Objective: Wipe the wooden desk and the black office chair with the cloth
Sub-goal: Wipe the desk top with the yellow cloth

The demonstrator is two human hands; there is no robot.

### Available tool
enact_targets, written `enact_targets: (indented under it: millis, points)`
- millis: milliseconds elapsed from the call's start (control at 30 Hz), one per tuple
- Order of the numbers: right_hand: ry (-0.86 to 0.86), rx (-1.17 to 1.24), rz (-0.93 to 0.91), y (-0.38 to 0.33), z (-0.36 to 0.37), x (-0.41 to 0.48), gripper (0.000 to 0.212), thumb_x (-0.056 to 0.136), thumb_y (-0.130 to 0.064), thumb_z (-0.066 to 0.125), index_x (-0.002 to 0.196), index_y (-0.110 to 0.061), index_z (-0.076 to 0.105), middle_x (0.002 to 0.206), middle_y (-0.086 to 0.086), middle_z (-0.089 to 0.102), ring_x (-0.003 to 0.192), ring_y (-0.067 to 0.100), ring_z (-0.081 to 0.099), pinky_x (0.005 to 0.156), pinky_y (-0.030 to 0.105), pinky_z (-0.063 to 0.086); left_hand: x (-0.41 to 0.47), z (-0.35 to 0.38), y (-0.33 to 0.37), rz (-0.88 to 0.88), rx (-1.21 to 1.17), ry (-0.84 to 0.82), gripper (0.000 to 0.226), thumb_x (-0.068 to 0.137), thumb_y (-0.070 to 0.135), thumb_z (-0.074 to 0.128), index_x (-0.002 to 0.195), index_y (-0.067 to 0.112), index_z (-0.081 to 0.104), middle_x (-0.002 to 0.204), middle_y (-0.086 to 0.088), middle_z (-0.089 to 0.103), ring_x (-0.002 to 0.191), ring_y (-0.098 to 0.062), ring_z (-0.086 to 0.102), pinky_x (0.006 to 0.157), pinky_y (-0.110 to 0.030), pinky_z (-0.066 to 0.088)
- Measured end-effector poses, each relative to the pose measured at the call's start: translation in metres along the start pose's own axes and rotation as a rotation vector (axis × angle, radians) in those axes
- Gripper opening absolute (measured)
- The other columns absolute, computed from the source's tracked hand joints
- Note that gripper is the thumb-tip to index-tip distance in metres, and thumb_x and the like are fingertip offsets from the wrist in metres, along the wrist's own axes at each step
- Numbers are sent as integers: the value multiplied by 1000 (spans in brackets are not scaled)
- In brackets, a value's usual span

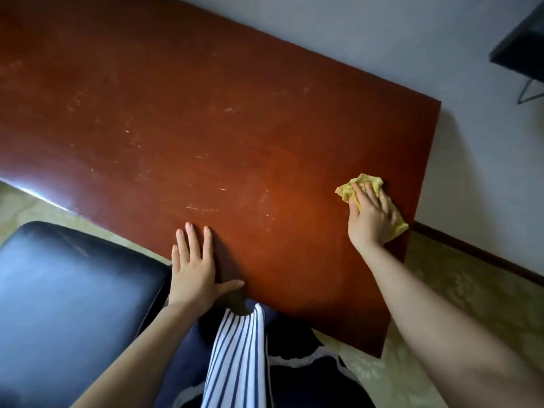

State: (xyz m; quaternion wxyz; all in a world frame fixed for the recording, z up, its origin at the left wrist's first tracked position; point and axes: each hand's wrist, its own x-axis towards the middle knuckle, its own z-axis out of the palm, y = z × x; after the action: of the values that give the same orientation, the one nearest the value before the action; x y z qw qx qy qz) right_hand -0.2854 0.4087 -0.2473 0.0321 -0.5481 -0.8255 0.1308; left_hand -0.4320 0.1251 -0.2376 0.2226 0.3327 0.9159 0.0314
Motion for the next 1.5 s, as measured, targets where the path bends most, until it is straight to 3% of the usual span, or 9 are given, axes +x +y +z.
enact_targets:
  millis: [167,300,400,633,800,900,1033,1267,1500]
  points:
    - [-164,-5,-257,-68,4,53,40,100,-36,42,140,-41,41,152,-14,32,142,14,16,111,41,11,2,-10,5,-22,29,-18,120,68,74,57,152,7,4,157,-25,-5,145,-42,-5,116,-50,9]
    - [-239,-30,-523,-121,19,28,39,100,-36,43,138,-42,44,150,-16,34,140,14,21,109,39,15,2,-24,-1,-74,65,-29,107,75,71,56,152,14,9,160,-10,-1,147,-28,1,117,-47,9]
    - [-242,7,-700,-135,31,-10,37,98,-33,48,134,-39,50,146,-13,43,136,17,30,107,39,19,2,-31,-1,-160,112,16,114,68,72,62,150,10,14,159,-13,6,146,-33,8,115,-49,13]
    - [-170,142,-1017,-82,35,-77,36,79,-20,75,113,-28,69,121,-4,66,109,24,60,92,36,30,7,-33,-1,-318,149,-133,144,56,81,61,147,-1,-14,155,-26,-10,144,-42,-6,115,-57,6]
    - [-201,173,-1163,-38,24,-73,32,83,-22,60,113,-27,70,123,-7,64,111,15,54,96,34,34,10,-30,-6,-319,153,-171,146,56,84,59,146,-4,-13,155,-28,-11,144,-43,-5,115,-55,6]
    - [-172,136,-1131,-33,16,-44,31,85,-24,55,112,-25,70,123,-5,64,111,16,52,96,34,33,11,-31,-5,-320,175,-178,145,56,84,59,146,-5,-12,155,-29,-10,144,-44,-4,114,-56,5]
    - [-166,97,-918,-62,13,2,38,77,-9,76,113,-21,70,120,1,66,111,26,56,93,42,39,10,-32,-4,-326,190,-163,144,56,85,57,147,-4,-11,155,-29,-9,144,-43,-3,113,-58,1]
    - [-142,17,-597,-161,20,47,34,95,-29,56,128,-28,59,137,-4,54,127,20,40,101,37,27,11,-32,-3,-334,159,-160,141,59,80,61,146,-5,-11,154,-31,-10,144,-45,-5,114,-58,-1]
    - [-180,42,-695,-228,57,6,35,97,-27,50,132,-27,55,144,-6,46,136,20,33,109,39,21,11,-33,-5,-365,125,-174,141,60,74,66,146,-5,-13,154,-29,-13,143,-45,-8,112,-60,-3]
